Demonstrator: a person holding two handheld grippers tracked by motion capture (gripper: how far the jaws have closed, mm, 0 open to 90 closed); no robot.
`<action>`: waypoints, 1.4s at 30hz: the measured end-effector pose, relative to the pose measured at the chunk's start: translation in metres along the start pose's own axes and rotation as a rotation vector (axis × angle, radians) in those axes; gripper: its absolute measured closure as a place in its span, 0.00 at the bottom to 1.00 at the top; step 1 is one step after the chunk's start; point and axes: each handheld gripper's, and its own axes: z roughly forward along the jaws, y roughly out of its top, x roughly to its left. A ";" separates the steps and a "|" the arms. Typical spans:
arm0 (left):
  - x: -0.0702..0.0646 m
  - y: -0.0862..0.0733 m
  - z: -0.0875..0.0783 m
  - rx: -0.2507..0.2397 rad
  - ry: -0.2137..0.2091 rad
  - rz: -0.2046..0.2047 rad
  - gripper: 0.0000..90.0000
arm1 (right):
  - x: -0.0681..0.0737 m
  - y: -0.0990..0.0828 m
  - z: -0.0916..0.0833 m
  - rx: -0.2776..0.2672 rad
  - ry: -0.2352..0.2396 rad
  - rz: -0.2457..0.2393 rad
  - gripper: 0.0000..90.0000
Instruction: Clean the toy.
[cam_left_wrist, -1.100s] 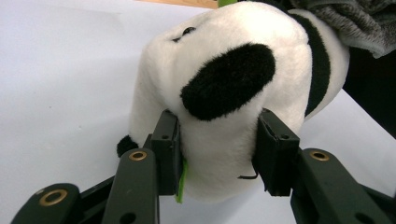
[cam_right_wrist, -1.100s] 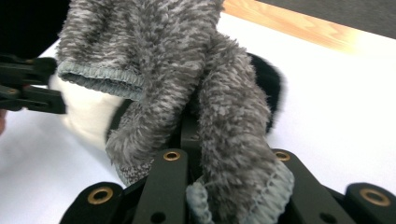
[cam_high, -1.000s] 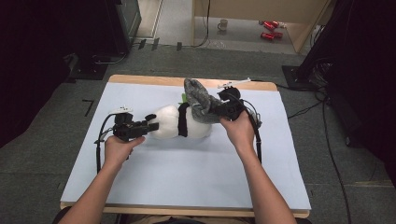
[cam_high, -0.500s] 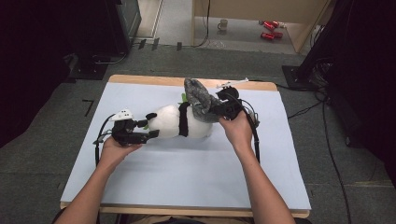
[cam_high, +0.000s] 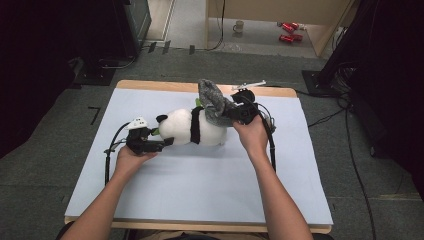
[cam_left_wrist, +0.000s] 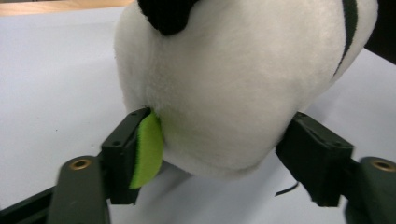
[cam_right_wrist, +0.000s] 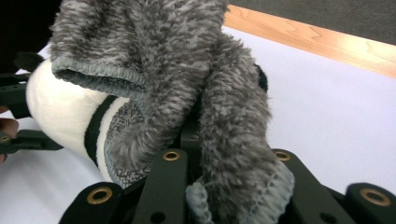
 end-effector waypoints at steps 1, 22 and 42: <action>0.000 0.000 0.000 0.002 -0.002 -0.007 0.34 | 0.000 0.000 0.000 -0.002 0.004 0.002 0.87; -0.009 0.015 -0.014 0.025 -0.079 -0.170 0.76 | 0.039 0.018 -0.025 -0.083 0.138 -0.042 0.87; -0.022 0.019 -0.020 0.021 -0.070 -0.179 0.73 | 0.112 0.019 0.012 -0.040 0.371 -0.075 0.87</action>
